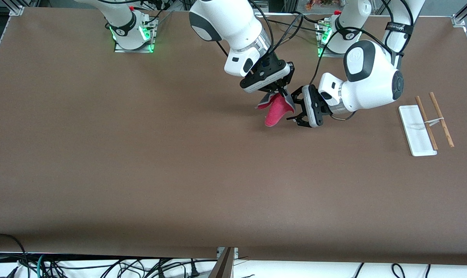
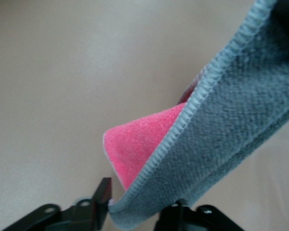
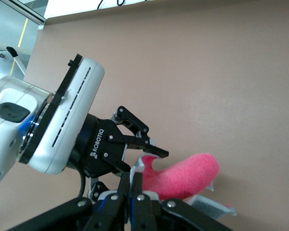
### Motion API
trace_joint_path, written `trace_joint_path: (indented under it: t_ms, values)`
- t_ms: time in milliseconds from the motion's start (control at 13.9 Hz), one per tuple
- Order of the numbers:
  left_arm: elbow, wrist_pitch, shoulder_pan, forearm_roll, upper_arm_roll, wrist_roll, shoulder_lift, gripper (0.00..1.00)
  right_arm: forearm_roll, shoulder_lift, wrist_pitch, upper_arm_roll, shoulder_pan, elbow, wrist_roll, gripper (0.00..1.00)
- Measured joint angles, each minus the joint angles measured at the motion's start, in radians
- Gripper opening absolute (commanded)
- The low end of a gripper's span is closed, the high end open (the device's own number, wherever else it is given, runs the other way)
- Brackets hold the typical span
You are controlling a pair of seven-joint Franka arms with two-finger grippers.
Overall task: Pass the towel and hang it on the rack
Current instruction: 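Open the right gripper while the left gripper carries the towel to the rack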
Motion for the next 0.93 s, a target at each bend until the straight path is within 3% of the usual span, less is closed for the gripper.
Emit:
trace_joint_path:
  t_ms: [430,502,574,932]
  values:
    - [0.001,0.000,0.000,0.019,-0.004,0.004,-0.002,0.00,0.000,0.002,0.000,-0.002,0.000,0.000,-0.002,0.00]
    - [0.001,0.000,0.001,0.019,-0.004,0.004,-0.002,0.00,0.000,0.002,0.000,-0.003,0.000,0.000,-0.002,0.10]
    - [0.001,0.000,0.003,0.019,-0.004,0.003,-0.003,0.00,0.000,0.002,0.000,-0.004,-0.001,0.000,-0.001,0.99]
    - [0.002,-0.006,0.037,0.019,-0.004,0.003,-0.024,0.00,-0.001,0.002,0.000,-0.006,-0.001,0.000,-0.014,1.00]
